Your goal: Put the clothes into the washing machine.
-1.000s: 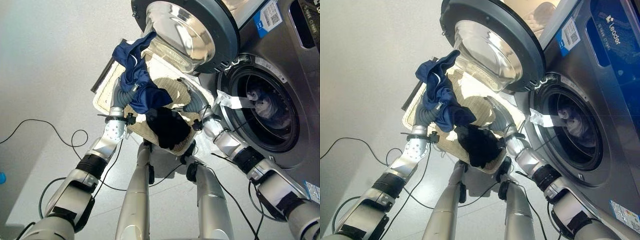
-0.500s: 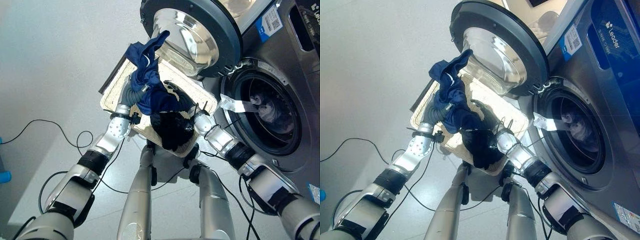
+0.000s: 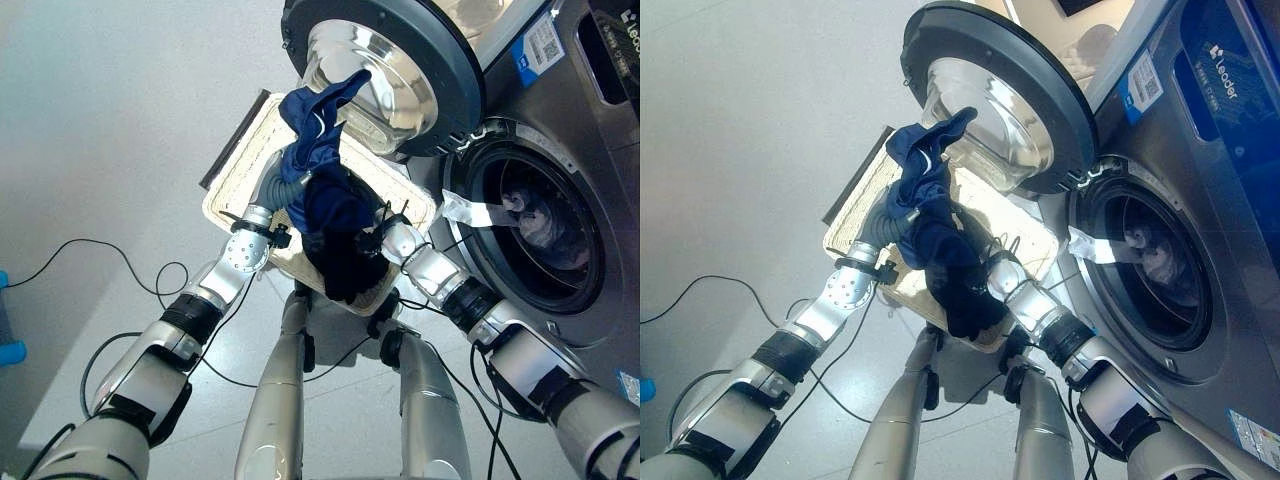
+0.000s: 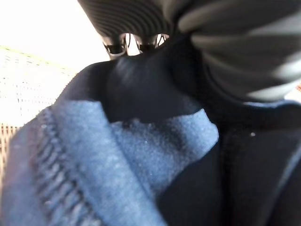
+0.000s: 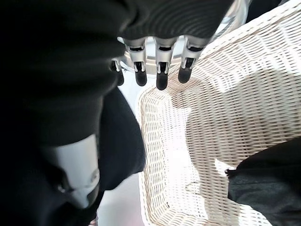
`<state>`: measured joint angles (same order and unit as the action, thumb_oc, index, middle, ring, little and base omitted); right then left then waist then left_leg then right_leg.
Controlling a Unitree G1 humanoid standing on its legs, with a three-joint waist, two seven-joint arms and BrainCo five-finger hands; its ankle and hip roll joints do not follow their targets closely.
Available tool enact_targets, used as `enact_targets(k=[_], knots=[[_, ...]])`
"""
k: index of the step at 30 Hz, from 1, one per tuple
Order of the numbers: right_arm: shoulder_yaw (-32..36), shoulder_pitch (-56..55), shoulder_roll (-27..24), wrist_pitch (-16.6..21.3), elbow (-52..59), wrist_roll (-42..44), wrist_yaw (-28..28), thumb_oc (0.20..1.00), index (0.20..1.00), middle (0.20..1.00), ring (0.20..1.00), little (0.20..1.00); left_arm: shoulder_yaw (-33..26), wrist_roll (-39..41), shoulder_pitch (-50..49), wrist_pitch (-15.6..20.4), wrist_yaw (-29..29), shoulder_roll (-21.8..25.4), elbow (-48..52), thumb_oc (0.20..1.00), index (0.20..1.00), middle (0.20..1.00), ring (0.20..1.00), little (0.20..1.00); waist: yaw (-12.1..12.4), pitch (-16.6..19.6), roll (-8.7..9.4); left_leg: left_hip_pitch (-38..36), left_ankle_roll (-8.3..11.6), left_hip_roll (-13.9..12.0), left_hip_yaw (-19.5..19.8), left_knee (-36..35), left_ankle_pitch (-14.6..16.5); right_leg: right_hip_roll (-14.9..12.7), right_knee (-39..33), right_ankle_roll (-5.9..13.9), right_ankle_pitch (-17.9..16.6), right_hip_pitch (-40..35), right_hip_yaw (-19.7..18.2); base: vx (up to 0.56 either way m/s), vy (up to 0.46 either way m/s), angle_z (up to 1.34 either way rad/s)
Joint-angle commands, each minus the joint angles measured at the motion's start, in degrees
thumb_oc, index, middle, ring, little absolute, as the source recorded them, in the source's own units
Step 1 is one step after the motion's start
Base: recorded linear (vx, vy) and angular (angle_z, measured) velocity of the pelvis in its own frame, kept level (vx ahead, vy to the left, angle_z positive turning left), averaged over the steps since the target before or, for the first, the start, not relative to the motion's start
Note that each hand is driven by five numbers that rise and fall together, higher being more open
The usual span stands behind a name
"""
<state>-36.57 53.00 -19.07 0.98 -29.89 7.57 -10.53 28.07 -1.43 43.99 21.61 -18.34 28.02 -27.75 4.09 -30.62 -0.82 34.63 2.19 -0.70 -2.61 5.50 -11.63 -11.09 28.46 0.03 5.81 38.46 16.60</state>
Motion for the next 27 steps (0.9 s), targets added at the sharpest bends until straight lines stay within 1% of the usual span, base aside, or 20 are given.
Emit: enact_targets(k=[1,2,6,7,9,13,15,17,19,20,21,22,27], knots=[[0.91,2.98,0.32,0.67,0.71,1.79,-1.30,1.000,1.000,1.000,1.000,1.000,0.10,1.06,3.20,3.53,1.83,-2.44,5.64,0.200,0.200,0.200,0.200,0.200,0.84,0.83,-2.86,0.27,0.56,3.48,-4.38,7.72,9.46,0.93,-8.73,5.83,-7.39,-1.49,1.24,0.02,-0.007,0.03],[1.14,3.02,0.34,-0.06,0.44,1.73,-1.95,1.000,1.000,1.000,1.000,1.000,0.53,1.59,2.91,3.93,2.80,-2.59,6.29,0.200,0.200,0.200,0.200,0.200,0.89,0.83,-2.95,0.29,0.46,3.56,-4.39,7.64,9.45,0.95,-8.87,5.81,-7.44,-1.51,1.24,0.00,0.000,0.00],[1.38,3.18,0.34,-0.39,-0.70,1.93,-2.39,1.000,1.000,1.000,1.000,1.000,0.96,2.87,2.84,4.36,4.10,-2.91,6.86,0.200,0.200,0.200,0.200,0.200,0.92,0.83,-3.04,0.30,0.37,3.59,-4.35,7.57,9.39,0.97,-8.91,5.83,-7.56,-1.47,1.22,0.00,0.000,0.00],[1.53,3.15,0.04,-0.93,-1.52,1.94,-2.80,1.000,1.000,1.000,1.000,1.000,1.04,4.13,2.23,4.71,5.79,-3.02,8.09,0.200,0.200,0.200,0.200,0.200,1.08,0.83,-3.21,0.28,0.28,3.64,-4.26,7.44,9.38,0.92,-8.94,5.84,-7.62,-1.43,1.36,0.00,0.000,0.00],[1.66,2.91,0.08,-1.32,-1.92,1.76,-3.45,1.000,1.000,1.000,1.000,1.000,1.38,4.33,1.73,4.95,6.56,-3.00,9.14,0.200,0.200,0.200,0.200,0.200,1.20,0.83,-3.32,0.41,0.23,3.66,-4.18,7.50,9.38,0.84,-8.89,5.84,-7.67,-1.36,1.43,0.00,0.000,0.00],[2.05,2.87,0.05,-0.96,-2.49,2.73,-4.13,1.000,1.000,1.000,1.000,1.000,1.69,3.64,1.37,5.39,6.96,-3.08,9.95,0.200,0.200,0.200,0.200,0.200,1.33,0.83,-3.44,0.52,0.13,3.68,-4.07,7.54,9.41,0.78,-8.76,5.82,-7.68,-1.24,1.49,0.00,0.000,0.00],[3.02,2.83,0.20,0.45,-2.52,5.09,-4.42,1.000,1.000,1.000,1.000,1.000,2.39,2.58,1.42,4.88,6.66,-2.74,10.89,0.200,0.200,0.200,0.200,0.200,1.36,0.83,-3.58,0.54,0.00,3.69,-4.09,7.55,9.43,0.79,-8.60,5.88,-7.70,-1.14,1.48,0.00,0.000,0.00],[3.14,2.85,0.20,0.68,-2.50,5.32,-4.51,1.000,1.000,1.000,1.000,1.000,2.47,2.45,1.44,4.79,6.58,-2.71,10.85,0.200,0.200,0.200,0.200,0.200,1.36,0.83,-3.57,0.57,-0.01,3.70,-4.08,7.56,9.43,0.79,-8.59,5.87,-7.70,-1.13,1.49,0.00,0.000,0.00],[3.47,2.95,0.38,1.73,-2.40,6.82,-4.66,1.000,1.000,1.000,1.000,1.000,2.76,2.09,1.52,4.53,6.07,-2.60,10.72,0.200,0.200,0.200,0.200,0.200,1.38,0.83,-3.61,0.75,-0.02,3.68,-4.09,7.63,9.36,0.77,-8.49,5.88,-7.77,-0.92,1.51,0.00,-0.004,0.02],[3.77,2.89,0.67,2.36,-2.24,7.46,-4.94,0.799,0.799,0.799,0.799,0.799,2.86,1.83,1.63,4.28,5.82,-2.57,10.54,0.200,0.200,0.200,0.200,0.200,1.36,0.83,-3.60,0.74,-0.01,3.66,-4.12,7.62,9.38,0.73,-8.49,5.91,-7.76,-0.92,1.57,-0.01,-0.006,0.04],[4.14,2.89,0.87,3.46,-2.09,8.54,-4.87,0.244,0.244,0.244,0.244,0.244,2.94,1.84,1.70,3.84,5.55,-2.55,10.37,0.200,0.200,0.200,0.200,0.200,1.32,0.83,-3.60,0.57,-0.02,3.68,-4.09,7.50,9.36,0.80,-8.59,5.90,-7.78,-1.05,1.55,-0.01,-0.006,0.04],[4.30,2.88,0.95,3.77,-1.90,9.16,-4.76,0.200,0.200,0.200,0.200,0.200,2.96,1.82,1.72,3.69,5.37,-2.54,10.31,0.200,0.200,0.200,0.200,0.200,1.29,0.83,-3.60,0.51,0.00,3.69,-4.08,7.43,9.36,0.82,-8.64,5.92,-7.78,-1.09,1.54,0.00,0.000,0.00],[4.67,2.83,1.08,4.03,-1.66,9.87,-4.56,0.200,0.200,0.200,0.200,0.200,2.98,1.70,1.58,3.67,4.43,-2.36,9.24,0.200,0.200,0.200,0.200,0.200,1.14,0.83,-3.59,0.34,0.08,3.69,-4.11,7.45,9.35,0.83,-8.71,5.91,-7.82,-1.20,1.47,0.00,0.000,0.00]])
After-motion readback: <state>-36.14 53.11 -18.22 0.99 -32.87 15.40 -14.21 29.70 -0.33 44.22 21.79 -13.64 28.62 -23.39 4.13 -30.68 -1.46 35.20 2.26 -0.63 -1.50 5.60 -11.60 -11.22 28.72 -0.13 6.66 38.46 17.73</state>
